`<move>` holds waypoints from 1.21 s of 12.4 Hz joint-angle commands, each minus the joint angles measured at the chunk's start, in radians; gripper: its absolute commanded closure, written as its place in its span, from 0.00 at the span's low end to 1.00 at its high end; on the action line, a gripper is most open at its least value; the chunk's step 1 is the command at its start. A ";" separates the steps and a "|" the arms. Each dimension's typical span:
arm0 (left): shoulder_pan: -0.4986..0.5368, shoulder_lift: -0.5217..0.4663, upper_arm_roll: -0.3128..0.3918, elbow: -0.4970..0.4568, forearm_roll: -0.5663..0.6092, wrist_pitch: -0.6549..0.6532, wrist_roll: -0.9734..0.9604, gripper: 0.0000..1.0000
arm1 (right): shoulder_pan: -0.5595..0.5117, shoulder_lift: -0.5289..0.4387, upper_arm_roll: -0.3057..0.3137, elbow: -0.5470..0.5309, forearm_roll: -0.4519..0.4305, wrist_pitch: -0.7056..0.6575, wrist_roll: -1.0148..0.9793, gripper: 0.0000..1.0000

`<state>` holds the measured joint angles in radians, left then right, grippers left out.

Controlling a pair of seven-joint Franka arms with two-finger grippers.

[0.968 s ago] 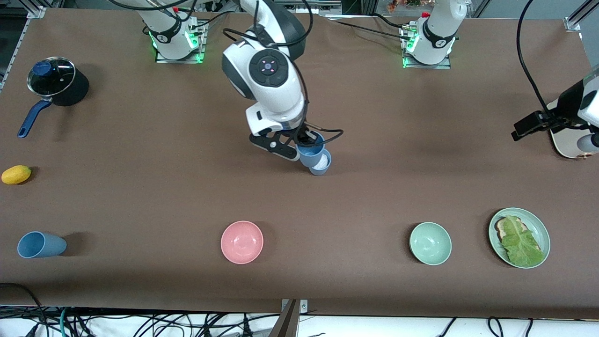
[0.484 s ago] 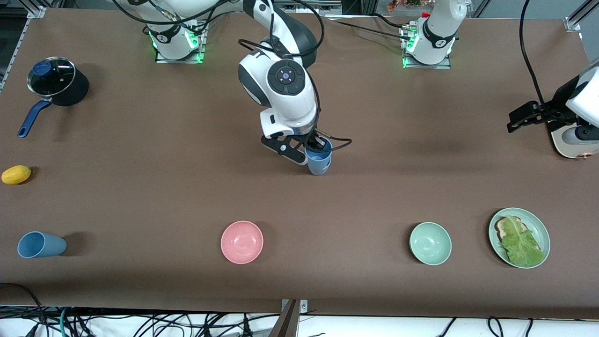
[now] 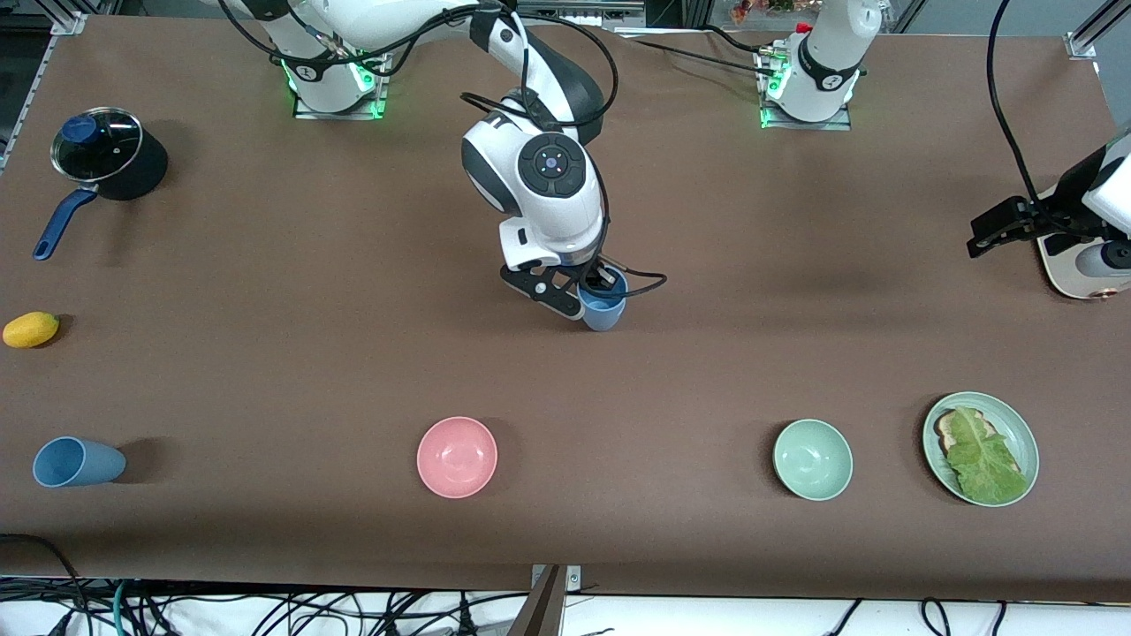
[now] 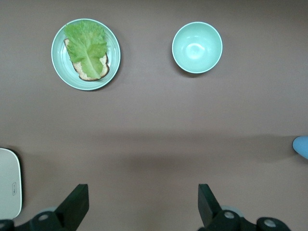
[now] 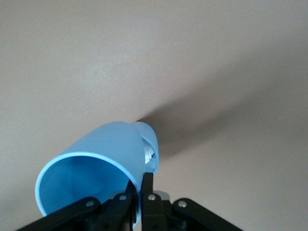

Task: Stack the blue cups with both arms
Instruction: 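Lower the blue cup onto the filled cup and open the right gripper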

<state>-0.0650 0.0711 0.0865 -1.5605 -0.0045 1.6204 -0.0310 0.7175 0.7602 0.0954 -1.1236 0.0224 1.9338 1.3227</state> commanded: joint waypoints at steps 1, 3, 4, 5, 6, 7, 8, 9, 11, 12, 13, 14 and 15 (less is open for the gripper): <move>-0.006 0.039 0.015 0.028 -0.018 0.015 0.023 0.00 | 0.013 0.011 -0.006 0.039 -0.004 -0.021 0.030 1.00; -0.013 0.044 0.013 0.030 -0.020 0.015 0.022 0.00 | 0.013 0.013 -0.006 0.039 -0.004 -0.019 0.033 1.00; -0.016 0.045 0.013 0.030 -0.020 0.016 0.023 0.00 | 0.013 0.016 -0.005 0.036 -0.004 -0.019 0.041 1.00; -0.018 0.046 0.013 0.030 -0.019 0.016 0.023 0.00 | 0.013 0.016 -0.005 0.035 -0.002 -0.019 0.044 1.00; -0.016 0.046 0.013 0.030 -0.019 0.016 0.023 0.00 | 0.013 0.016 -0.005 0.027 -0.001 -0.021 0.043 1.00; -0.015 0.046 0.013 0.030 -0.017 0.016 0.022 0.00 | 0.013 0.014 -0.005 0.027 0.001 -0.025 0.043 1.00; -0.007 0.046 0.013 0.031 -0.017 0.016 0.022 0.00 | 0.013 0.014 -0.005 0.027 0.002 -0.033 0.043 1.00; -0.004 0.046 0.013 0.045 -0.017 0.016 0.022 0.00 | 0.013 0.014 -0.003 0.027 0.002 -0.033 0.043 1.00; -0.004 0.046 0.013 0.065 -0.014 0.016 0.022 0.00 | 0.013 0.013 -0.003 0.027 0.002 -0.050 0.043 1.00; -0.004 0.046 0.013 0.065 -0.015 0.016 0.022 0.00 | 0.013 0.013 -0.002 0.031 0.002 -0.079 0.043 1.00; -0.004 0.046 0.013 0.066 -0.015 0.016 0.022 0.00 | 0.014 0.010 0.000 0.031 0.002 -0.082 0.047 1.00; -0.006 0.046 0.013 0.065 -0.017 0.016 0.022 0.00 | 0.019 0.010 0.000 0.031 0.002 -0.082 0.067 1.00; -0.004 0.046 0.013 0.066 -0.017 0.016 0.022 0.00 | 0.026 0.013 0.000 0.030 -0.001 -0.079 0.075 1.00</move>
<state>-0.0696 0.1046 0.0936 -1.5218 -0.0045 1.6466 -0.0309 0.7271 0.7641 0.0960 -1.1163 0.0233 1.8772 1.3641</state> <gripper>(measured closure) 0.000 0.952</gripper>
